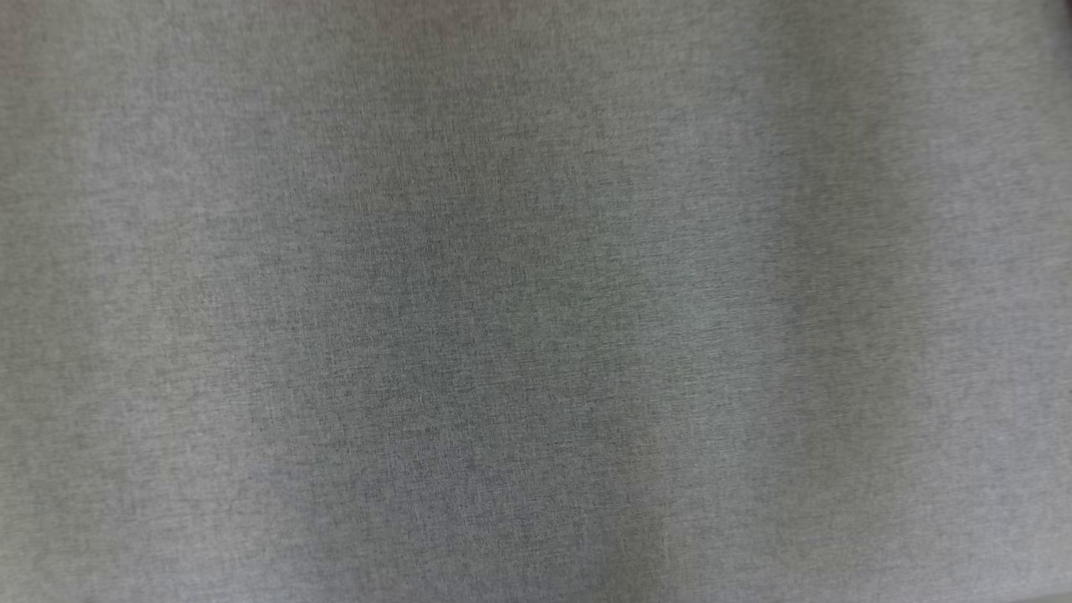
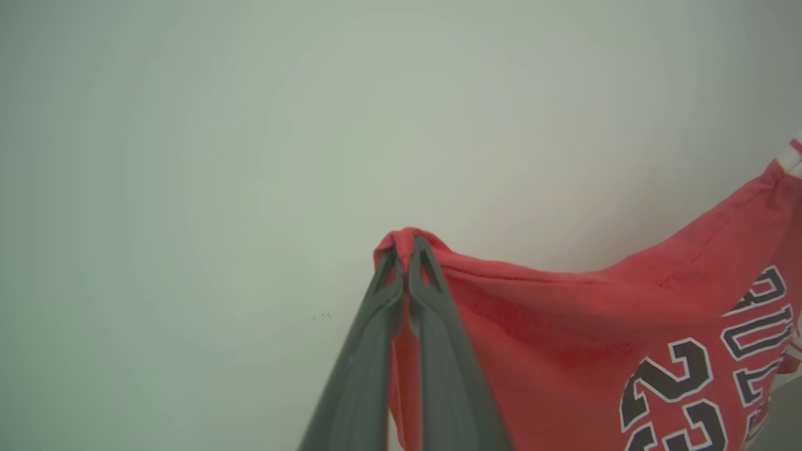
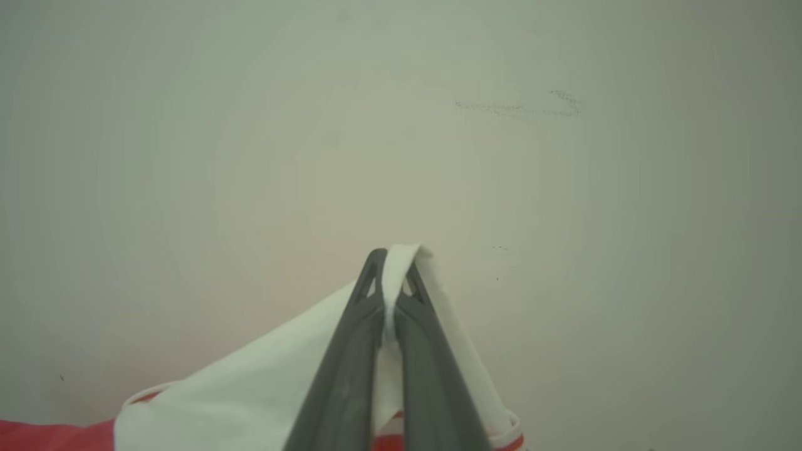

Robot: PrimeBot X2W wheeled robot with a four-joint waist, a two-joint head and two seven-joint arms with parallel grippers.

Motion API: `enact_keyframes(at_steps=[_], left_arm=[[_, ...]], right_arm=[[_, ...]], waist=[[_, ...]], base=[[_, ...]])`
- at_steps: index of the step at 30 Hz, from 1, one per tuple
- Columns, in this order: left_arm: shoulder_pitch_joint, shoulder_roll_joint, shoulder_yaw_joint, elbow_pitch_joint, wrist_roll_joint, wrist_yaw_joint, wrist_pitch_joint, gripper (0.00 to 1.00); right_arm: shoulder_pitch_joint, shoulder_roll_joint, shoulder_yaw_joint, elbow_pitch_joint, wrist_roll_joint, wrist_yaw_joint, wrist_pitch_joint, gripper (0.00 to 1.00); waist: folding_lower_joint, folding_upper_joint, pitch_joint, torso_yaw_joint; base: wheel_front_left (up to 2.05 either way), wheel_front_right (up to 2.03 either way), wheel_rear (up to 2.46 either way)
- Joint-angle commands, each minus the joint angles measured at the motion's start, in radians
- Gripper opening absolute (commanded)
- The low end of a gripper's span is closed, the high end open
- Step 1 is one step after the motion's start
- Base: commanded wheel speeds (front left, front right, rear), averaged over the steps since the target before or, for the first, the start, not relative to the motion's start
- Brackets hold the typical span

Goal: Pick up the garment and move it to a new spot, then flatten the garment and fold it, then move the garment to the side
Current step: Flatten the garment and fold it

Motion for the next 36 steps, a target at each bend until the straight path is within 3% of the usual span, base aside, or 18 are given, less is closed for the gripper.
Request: enact_keyframes(at_steps=[1,7,12,18,23,31,36], left_arm=[[0.029,0.001,-0.006,-0.006,-0.008,0.002,-0.011,0.00],[0.188,0.010,-0.021,-0.055,-0.049,0.002,-0.040,0.00],[0.402,0.035,0.045,-0.132,-0.043,0.002,-0.043,0.00],[0.659,0.064,0.209,-0.261,0.010,0.021,-0.043,0.00],[0.875,0.066,0.326,-0.394,0.068,0.063,-0.042,0.00],[1.214,0.050,0.462,-0.590,0.143,0.134,-0.042,0.00],[1.425,0.029,0.544,-0.690,0.169,0.176,-0.042,0.00]], right_arm=[[0.029,0.004,0.009,-0.004,0.006,-0.003,-0.008,0.00],[0.182,-0.009,0.039,-0.034,0.087,-0.003,-0.031,0.00],[0.423,-0.038,0.111,-0.132,0.217,-0.003,-0.052,0.00],[0.719,-0.104,0.173,-0.306,0.363,-0.003,-0.039,0.00],[0.976,-0.162,0.201,-0.481,0.440,-0.003,-0.021,0.00],[1.399,-0.174,0.094,-0.755,0.458,-0.003,0.024,0.00],[1.666,-0.126,-0.006,-0.934,0.430,-0.003,0.096,0.00]], waist=[[0.0001,0.0000,-0.017,-0.005],[0.0001,0.0000,-0.109,0.007],[0.0001,0.0000,-0.220,0.010],[0.0001,0.0000,-0.310,0.001],[0.0001,0.0000,-0.362,0.001],[0.0001,0.0000,-0.420,0.004],[0.0001,0.0000,-0.438,0.013]], base=[[0.00,0.00,0.00],[0.00,0.00,0.00],[0.00,0.00,0.00],[0.00,0.00,0.00],[0.00,0.00,0.00],[0.00,0.00,0.00],[0.00,0.00,0.00]])
